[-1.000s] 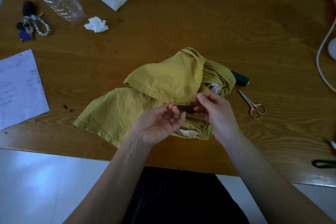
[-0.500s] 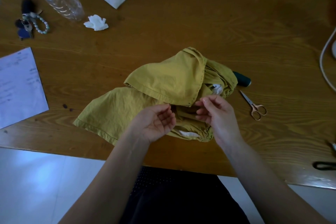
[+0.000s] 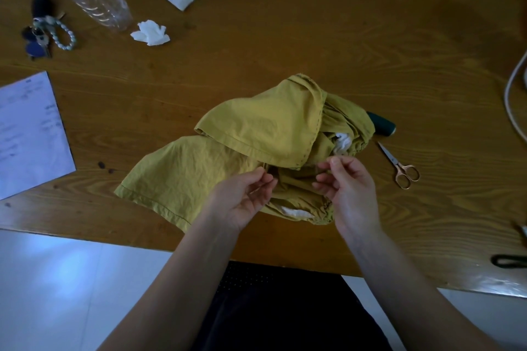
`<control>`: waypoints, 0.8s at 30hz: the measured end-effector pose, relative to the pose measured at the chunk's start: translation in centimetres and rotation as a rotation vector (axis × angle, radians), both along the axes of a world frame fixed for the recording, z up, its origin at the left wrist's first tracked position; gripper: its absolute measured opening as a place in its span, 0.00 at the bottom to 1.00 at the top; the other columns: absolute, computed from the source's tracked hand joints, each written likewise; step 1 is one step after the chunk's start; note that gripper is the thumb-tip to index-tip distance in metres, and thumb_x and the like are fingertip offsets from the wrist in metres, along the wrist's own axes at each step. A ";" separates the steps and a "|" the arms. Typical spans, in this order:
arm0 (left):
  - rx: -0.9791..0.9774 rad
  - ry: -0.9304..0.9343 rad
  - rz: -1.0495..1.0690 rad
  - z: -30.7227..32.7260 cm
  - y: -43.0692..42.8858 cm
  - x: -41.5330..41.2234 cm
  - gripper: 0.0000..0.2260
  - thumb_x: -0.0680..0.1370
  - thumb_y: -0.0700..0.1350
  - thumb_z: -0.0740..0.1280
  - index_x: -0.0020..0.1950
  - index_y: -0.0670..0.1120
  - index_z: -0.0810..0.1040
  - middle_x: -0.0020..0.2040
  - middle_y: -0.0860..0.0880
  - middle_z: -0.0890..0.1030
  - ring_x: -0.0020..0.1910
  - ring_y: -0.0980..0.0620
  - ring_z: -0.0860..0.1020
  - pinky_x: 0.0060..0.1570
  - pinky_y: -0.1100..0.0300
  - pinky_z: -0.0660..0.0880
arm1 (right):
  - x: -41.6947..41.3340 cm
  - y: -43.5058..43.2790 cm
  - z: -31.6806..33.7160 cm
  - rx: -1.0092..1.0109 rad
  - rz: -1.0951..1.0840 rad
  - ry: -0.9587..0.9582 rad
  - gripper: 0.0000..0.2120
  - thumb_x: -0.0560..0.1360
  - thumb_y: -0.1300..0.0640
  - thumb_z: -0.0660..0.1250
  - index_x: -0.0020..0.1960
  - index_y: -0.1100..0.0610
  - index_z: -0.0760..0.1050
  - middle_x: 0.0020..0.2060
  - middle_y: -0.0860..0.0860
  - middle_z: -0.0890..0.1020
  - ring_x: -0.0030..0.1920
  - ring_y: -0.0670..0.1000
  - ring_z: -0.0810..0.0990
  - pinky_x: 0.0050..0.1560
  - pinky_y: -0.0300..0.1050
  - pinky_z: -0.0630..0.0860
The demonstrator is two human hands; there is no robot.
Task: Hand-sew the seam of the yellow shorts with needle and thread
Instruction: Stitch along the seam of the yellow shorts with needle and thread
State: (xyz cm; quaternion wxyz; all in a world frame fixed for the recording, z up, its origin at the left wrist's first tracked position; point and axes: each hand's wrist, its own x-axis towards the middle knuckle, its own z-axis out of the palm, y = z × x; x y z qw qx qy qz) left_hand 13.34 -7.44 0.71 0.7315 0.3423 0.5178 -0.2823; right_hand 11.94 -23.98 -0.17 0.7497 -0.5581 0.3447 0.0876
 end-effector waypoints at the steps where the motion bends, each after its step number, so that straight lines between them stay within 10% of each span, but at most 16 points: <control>1: 0.021 -0.012 -0.008 0.0 0.0 -0.1 0.03 0.76 0.33 0.65 0.43 0.36 0.76 0.28 0.43 0.81 0.30 0.49 0.82 0.26 0.64 0.77 | -0.1 0.0 0.0 0.005 -0.005 0.001 0.07 0.79 0.63 0.60 0.45 0.60 0.75 0.36 0.52 0.80 0.31 0.45 0.79 0.32 0.39 0.78; 14: 0.113 -0.104 -0.104 0.5 -0.7 -0.1 0.05 0.80 0.37 0.61 0.51 0.36 0.74 0.42 0.41 0.80 0.40 0.47 0.78 0.41 0.57 0.77 | -0.3 -0.2 -0.1 0.020 0.018 0.007 0.07 0.79 0.62 0.60 0.44 0.59 0.75 0.36 0.52 0.80 0.32 0.46 0.79 0.33 0.40 0.79; 24: -0.078 0.004 -0.269 0.9 -2.5 -1.3 0.14 0.77 0.50 0.65 0.47 0.38 0.79 0.40 0.44 0.78 0.37 0.50 0.77 0.31 0.61 0.77 | -0.4 -0.2 -0.2 0.016 0.023 0.009 0.07 0.79 0.62 0.61 0.44 0.59 0.76 0.36 0.52 0.80 0.31 0.45 0.78 0.33 0.39 0.78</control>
